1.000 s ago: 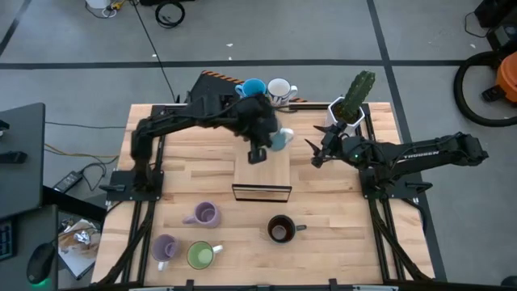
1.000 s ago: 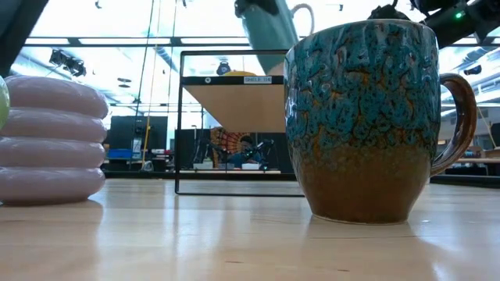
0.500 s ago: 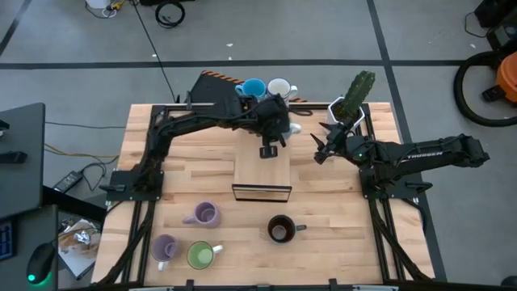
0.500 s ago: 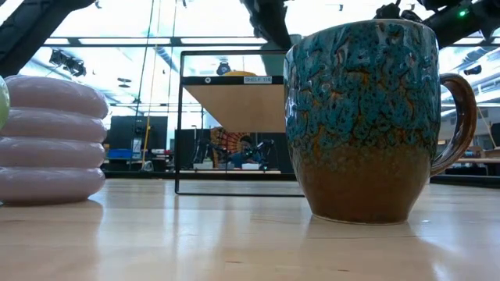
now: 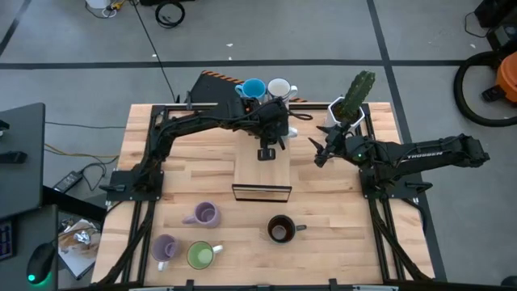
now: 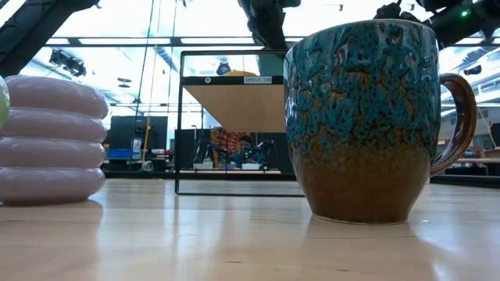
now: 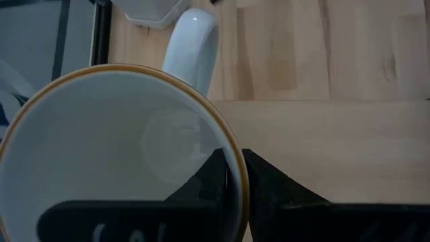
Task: Place coffee mugs
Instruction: Put the light blue mug on the shelf
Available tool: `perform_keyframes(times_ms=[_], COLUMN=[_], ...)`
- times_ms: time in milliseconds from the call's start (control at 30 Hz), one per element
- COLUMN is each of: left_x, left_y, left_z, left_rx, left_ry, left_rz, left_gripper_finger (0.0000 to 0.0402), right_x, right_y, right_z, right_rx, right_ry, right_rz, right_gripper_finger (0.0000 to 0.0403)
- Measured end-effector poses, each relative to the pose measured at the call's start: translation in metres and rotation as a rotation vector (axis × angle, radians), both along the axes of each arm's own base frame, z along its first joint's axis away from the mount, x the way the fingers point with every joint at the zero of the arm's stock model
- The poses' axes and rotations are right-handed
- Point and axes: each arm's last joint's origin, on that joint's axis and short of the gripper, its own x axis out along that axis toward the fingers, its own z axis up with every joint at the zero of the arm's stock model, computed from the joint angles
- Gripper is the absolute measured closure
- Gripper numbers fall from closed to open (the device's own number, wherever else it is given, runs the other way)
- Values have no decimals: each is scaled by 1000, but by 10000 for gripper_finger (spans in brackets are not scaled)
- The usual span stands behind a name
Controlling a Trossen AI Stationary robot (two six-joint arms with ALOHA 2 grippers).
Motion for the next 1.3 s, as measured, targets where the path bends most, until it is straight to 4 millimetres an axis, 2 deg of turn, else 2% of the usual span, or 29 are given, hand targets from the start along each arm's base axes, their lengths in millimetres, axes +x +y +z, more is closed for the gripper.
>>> perform_keyframes(times_ms=[133, 233, 500, 600, 733, 1067, 1300], left_x=[0, 0, 0, 0, 1, 4, 4], left_y=[0, 0, 0, 0, -1, -1, -1], left_z=[0, 0, 0, 0, 0, 2, 2], left_rx=[-1, 0, 0, 2, 3, -17, -16], left_ry=[3, 4, 3, 3, -9, -45, -48], left_rz=[-1, 0, -1, -5, -12, -30, -30], left_gripper_finger=[361, 361, 361, 361, 361, 361, 361], right_x=[4, 9, 11, 15, 21, 32, 37], right_y=[4, 5, -5, -8, -15, -33, -39], right_z=[2, 11, 25, 26, 26, 19, 18], right_rx=[29, -3, -68, -65, -102, -97, -93], right_ry=[-20, -104, -228, -261, -281, -300, -327], right_rz=[180, 280, 316, 378, 362, 403, 465], right_gripper_finger=[162, 162, 152, 143, 142, 194, 243])
